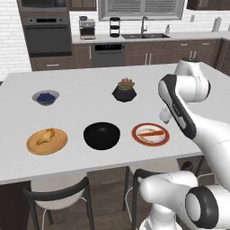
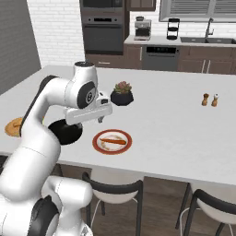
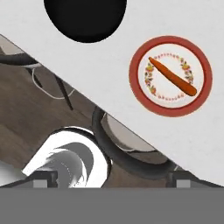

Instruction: Pick the chicken drumstick and carrot from their plates and place them in the bowl. Then put the bowl in the fridge.

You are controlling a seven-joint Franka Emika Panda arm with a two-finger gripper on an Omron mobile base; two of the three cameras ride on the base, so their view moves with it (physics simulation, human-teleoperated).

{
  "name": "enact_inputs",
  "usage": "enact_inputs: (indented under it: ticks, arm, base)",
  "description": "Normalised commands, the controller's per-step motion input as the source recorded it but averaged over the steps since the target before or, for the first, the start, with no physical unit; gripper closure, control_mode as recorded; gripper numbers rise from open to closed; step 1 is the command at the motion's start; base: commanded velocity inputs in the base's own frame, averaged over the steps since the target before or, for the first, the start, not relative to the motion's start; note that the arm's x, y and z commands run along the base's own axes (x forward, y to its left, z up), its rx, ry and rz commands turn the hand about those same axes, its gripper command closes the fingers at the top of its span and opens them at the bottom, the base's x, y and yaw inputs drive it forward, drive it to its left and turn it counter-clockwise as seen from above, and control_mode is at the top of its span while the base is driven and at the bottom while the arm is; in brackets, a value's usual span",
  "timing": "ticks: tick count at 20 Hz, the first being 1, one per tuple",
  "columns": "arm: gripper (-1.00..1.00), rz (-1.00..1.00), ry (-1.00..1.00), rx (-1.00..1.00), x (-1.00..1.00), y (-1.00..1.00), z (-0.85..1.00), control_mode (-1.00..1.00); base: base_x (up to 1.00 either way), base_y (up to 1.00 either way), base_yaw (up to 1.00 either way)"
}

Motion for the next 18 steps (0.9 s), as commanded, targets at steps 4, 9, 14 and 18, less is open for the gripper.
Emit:
enact_inputs:
  ticks: [4,9,14,18]
  arm:
    - [-1.00,0.57,0.00,0.04,0.74,-0.34,-0.59,-1.00]
    - [-1.00,0.38,0.00,0.01,0.78,-0.20,-0.54,-1.00]
    - [-1.00,0.33,0.00,0.00,0.44,-0.14,-0.48,-1.00]
    - [-1.00,0.34,-0.11,0.06,0.31,-0.06,-0.46,-1.00]
  base:
    - [0.00,0.00,0.00]
    - [0.00,0.00,0.00]
    - [0.00,0.00,0.00]
    - [0.00,0.00,0.00]
